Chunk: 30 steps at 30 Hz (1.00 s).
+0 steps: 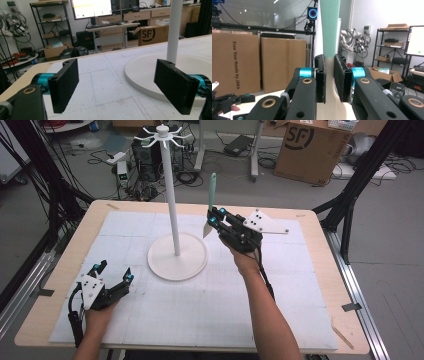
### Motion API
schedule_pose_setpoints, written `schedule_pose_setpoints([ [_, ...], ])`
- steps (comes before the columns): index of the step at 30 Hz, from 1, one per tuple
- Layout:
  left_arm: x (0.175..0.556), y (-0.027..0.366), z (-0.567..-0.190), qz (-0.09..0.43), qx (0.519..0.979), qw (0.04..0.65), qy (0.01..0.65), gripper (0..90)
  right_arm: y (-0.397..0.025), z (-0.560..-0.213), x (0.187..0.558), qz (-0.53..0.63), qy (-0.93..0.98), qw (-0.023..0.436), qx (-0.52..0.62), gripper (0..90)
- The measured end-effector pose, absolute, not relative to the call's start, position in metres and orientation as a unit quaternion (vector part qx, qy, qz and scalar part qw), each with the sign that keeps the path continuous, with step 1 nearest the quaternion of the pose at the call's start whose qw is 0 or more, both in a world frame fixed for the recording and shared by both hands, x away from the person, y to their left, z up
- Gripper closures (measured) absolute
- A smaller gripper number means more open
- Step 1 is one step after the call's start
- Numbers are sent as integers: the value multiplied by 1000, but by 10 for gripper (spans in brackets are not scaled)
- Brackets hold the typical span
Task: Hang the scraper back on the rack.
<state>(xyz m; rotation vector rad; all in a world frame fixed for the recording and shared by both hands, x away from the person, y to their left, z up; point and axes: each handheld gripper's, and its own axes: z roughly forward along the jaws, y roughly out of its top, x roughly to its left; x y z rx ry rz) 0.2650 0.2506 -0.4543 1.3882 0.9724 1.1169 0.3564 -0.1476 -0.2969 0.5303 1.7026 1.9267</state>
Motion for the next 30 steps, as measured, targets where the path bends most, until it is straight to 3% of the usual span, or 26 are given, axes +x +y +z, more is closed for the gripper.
schedule_pose_setpoints([
  [30, 265, 251, -454, 468, 582, 527, 405, 205, -119, -266, 377, 701, 648, 245, 173, 809],
])
